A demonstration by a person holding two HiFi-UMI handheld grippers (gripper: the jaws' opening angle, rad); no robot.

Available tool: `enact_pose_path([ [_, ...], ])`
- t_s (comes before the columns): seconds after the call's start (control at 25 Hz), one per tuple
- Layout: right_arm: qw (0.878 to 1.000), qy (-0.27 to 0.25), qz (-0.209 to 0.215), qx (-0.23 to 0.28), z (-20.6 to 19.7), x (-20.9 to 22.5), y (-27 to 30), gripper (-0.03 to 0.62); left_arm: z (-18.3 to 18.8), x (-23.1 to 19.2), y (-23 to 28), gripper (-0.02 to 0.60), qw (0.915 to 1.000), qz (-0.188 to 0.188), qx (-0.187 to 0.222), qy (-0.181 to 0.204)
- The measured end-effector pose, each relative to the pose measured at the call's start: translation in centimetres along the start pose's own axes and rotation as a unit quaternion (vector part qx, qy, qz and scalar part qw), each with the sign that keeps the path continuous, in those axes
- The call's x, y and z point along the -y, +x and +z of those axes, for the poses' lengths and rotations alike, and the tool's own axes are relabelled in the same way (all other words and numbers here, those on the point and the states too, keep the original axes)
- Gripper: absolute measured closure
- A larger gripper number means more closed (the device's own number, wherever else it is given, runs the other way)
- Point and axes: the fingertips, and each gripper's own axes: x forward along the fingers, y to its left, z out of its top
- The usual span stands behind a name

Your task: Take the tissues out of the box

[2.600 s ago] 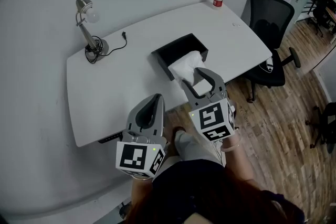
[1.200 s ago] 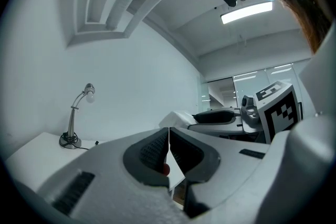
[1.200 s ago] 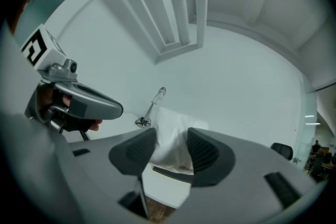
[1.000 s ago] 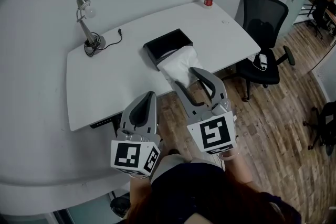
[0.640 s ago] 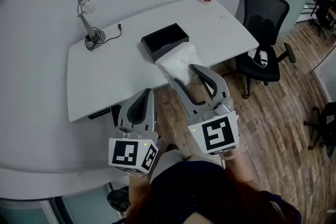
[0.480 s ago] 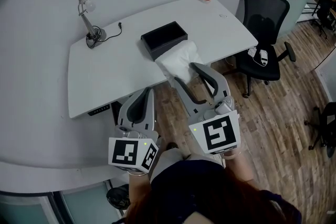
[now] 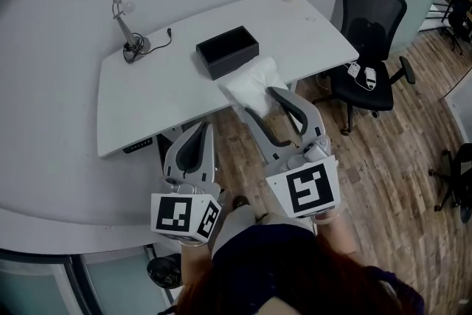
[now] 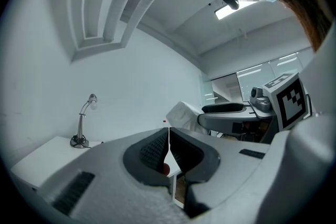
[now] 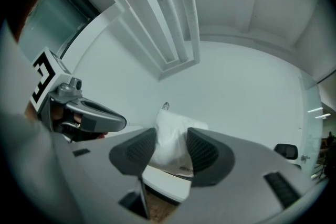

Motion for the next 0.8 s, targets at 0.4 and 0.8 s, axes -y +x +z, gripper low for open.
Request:
enact_pose_path([
  [0.4, 1.0, -0.001, 0.002, 0.01, 0.4, -0.1, -2.0, 0.391, 0.6, 1.5, -0.8, 0.555, 1.0, 0.004, 0.004, 0.008],
  [0.8, 1.0, -0.003, 0.007, 0.01, 0.4, -0.1, -3.0, 0.392, 0.2, 2.3, -1.2, 0.555, 0.9999, 0.006, 0.0, 0.009],
])
